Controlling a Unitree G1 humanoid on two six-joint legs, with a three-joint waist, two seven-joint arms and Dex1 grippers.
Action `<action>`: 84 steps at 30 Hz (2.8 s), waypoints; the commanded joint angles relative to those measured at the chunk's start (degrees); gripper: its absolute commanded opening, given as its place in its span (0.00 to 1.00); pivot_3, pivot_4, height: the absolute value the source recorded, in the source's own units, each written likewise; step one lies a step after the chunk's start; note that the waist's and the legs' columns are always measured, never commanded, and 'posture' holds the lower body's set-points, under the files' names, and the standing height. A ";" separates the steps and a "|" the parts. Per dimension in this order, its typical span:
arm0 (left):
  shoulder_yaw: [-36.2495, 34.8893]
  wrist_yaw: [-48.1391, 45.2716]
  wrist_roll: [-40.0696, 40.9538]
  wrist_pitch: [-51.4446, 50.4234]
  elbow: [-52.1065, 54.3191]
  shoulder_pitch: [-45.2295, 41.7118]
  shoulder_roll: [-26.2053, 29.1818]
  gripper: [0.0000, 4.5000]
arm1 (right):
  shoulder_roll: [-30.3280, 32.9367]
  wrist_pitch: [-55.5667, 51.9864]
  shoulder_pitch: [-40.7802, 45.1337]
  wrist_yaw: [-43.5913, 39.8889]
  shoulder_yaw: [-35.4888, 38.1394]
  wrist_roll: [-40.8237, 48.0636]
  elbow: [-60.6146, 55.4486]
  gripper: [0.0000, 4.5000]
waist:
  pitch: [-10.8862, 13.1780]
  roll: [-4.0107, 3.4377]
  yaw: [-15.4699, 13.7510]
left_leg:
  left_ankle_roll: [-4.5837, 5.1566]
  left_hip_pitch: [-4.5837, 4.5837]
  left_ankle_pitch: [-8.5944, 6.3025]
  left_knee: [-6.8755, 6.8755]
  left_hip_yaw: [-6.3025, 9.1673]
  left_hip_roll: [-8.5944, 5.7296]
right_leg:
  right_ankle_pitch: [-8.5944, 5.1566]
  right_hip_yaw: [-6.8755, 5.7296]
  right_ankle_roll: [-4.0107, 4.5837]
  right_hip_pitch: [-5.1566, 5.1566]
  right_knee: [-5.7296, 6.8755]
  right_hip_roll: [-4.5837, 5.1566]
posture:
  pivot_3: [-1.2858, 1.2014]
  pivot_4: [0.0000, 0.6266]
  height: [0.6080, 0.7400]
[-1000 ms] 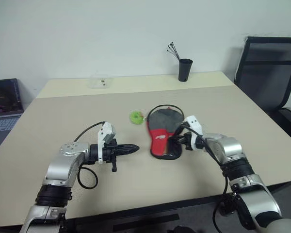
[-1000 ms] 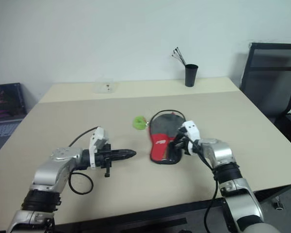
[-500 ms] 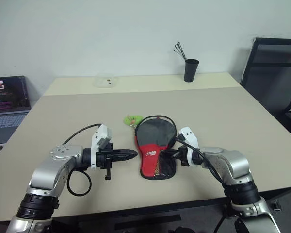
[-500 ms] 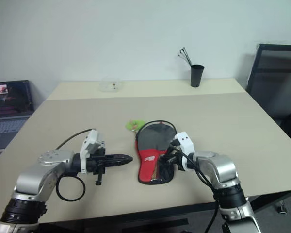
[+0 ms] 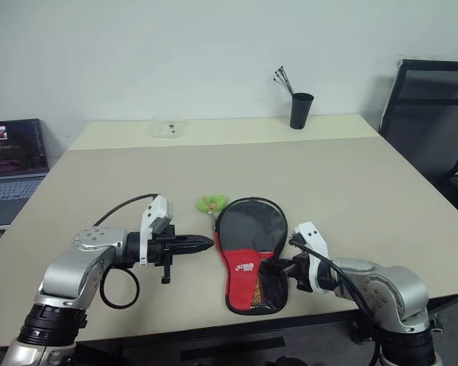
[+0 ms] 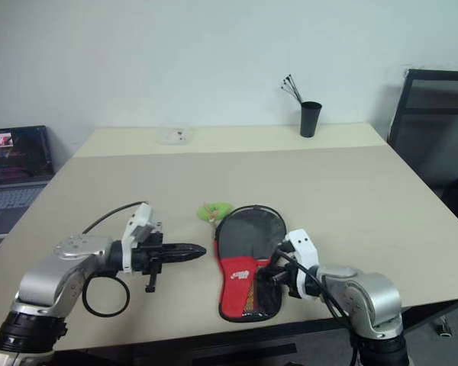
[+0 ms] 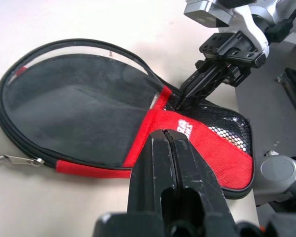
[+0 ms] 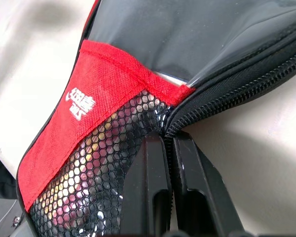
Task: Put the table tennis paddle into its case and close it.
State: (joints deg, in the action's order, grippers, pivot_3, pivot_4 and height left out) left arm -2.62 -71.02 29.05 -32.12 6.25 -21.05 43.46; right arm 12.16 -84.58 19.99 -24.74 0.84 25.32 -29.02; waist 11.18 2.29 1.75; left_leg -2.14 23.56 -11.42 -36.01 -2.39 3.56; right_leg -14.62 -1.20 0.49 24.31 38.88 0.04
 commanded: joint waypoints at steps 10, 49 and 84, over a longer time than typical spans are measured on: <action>0.31 0.02 -0.47 1.88 -0.39 -1.34 0.61 0.00 | 4.49 1.04 0.12 -0.37 -0.09 3.63 -0.59 0.01 | 0.00 0.00 0.00 | 0.01 0.03 -0.01 0.00 0.00 -0.01 | 0.00 0.00 0.00 0.00 -0.03 -0.01 | 0.52 0.24 1.00; 1.24 17.84 -13.81 16.45 -30.39 -15.69 -9.18 0.93 | 7.17 36.30 10.60 -7.02 -15.03 -2.92 13.18 1.00 | 0.00 0.03 -0.11 | 0.01 0.27 -0.01 -0.07 -0.17 -0.05 | 0.01 -0.14 -0.01 0.09 -0.08 -0.11 | 0.52 0.24 1.00; 3.00 19.78 -25.79 29.52 -71.15 -35.06 -20.82 0.24 | 1.06 39.12 10.48 -3.23 -18.48 -10.13 15.86 1.00 | -0.02 0.06 -0.10 | 0.00 0.25 -0.01 -0.12 -0.20 -0.13 | 0.01 -0.23 -0.01 0.08 0.00 -0.17 | 0.52 0.24 1.00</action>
State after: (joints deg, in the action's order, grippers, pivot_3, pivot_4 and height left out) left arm 0.54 -50.76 3.27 -2.97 -65.70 -56.75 22.84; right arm 13.68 -47.04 29.65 -28.15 -17.19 15.69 -12.49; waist 11.16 2.35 1.65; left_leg -2.14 23.80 -11.43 -36.13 -2.58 3.43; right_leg -14.60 -1.43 0.48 24.39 38.90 -0.13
